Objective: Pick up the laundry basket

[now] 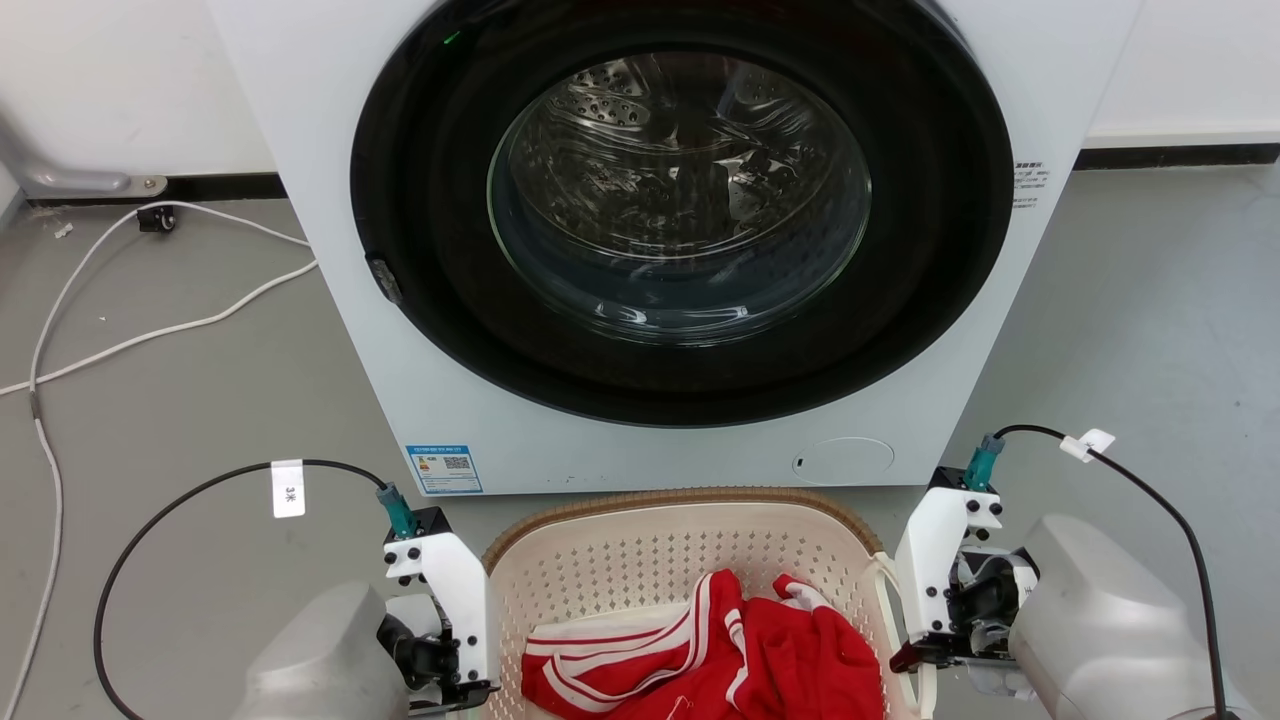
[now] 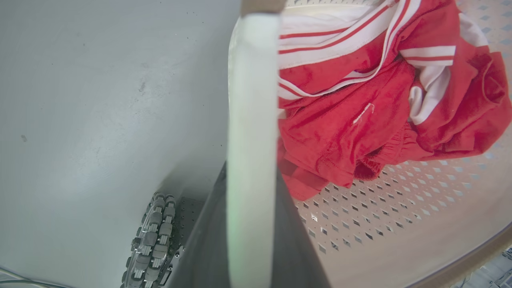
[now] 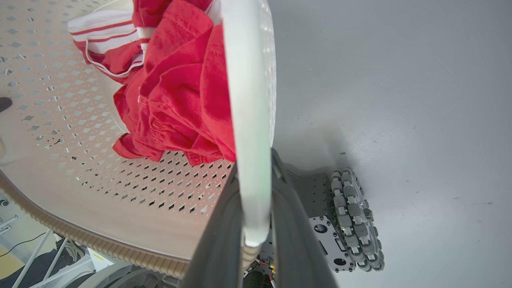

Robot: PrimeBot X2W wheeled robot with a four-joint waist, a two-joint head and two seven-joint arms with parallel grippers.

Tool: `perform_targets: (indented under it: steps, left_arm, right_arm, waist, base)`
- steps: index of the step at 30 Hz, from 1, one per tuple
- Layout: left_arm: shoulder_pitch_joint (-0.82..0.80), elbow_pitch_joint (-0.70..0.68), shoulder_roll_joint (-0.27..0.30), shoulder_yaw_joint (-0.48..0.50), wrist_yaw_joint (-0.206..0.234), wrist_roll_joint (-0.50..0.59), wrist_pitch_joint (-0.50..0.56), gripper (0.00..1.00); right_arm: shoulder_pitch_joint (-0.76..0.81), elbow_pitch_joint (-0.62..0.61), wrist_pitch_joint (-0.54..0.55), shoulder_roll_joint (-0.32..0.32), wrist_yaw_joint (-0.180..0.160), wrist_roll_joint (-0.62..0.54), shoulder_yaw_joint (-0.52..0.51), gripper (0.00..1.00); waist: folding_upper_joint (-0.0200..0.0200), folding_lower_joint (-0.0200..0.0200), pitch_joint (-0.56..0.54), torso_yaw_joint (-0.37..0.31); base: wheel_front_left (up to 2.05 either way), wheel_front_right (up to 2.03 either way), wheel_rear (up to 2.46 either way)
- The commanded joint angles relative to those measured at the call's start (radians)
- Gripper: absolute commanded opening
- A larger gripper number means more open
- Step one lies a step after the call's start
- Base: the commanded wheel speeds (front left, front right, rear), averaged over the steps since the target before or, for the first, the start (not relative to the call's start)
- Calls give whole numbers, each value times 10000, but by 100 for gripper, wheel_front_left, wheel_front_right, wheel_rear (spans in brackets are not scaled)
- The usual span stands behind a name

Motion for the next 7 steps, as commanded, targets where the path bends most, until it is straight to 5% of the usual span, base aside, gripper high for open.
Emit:
perform_targets:
  steps: [1, 7]
  left_arm:
    - [-134, -2, 9, -20, -17, -57, -48, 0]
    - [-106, 7, 20, -70, -17, -107, -59, 0]
  right_arm:
    - [79, -36, 24, 72, 25, 1, -62, 0]
    - [108, -36, 29, 87, 25, -80, -135, 0]
  waist:
    - [-1, 0, 1, 1]
    - [-1, 0, -17, -5]
  base:
    - [0, 0, 0]
    - [0, 0, 0]
